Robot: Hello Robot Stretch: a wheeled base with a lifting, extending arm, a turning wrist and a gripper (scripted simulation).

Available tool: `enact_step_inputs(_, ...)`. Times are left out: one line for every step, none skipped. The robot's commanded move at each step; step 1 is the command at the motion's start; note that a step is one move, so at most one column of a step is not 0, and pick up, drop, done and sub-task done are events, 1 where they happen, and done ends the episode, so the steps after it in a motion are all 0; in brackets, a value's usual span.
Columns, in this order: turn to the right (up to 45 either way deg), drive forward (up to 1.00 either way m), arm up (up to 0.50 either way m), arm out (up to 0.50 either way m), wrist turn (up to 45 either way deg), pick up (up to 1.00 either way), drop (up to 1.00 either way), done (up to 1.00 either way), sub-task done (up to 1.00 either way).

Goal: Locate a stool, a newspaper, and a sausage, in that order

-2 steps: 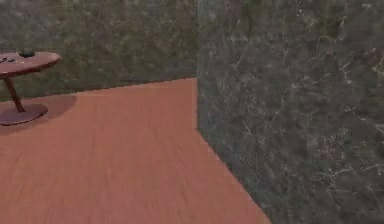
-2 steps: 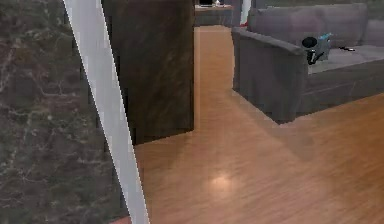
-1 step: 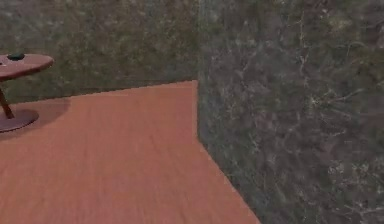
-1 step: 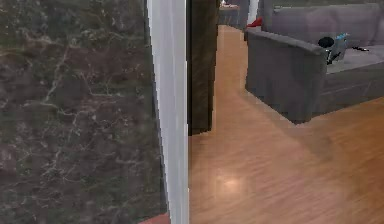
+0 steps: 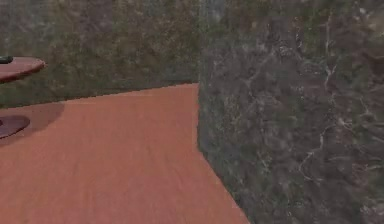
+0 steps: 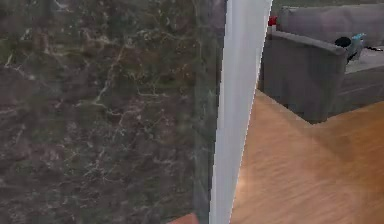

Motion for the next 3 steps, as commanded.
enact_step_inputs(45.0, 0.0, 0.0, 0.0, 0.0, 0.0, 0.0, 0.0, 0.0)
enact_step_inputs(45.0, 0.0, 0.0, 0.0, 0.0, 0.0, 0.0, 0.0, 0.0)
enact_step_inputs(45.0, 0.0, 0.0, 0.0, 0.0, 0.0, 0.0, 0.0, 0.0)
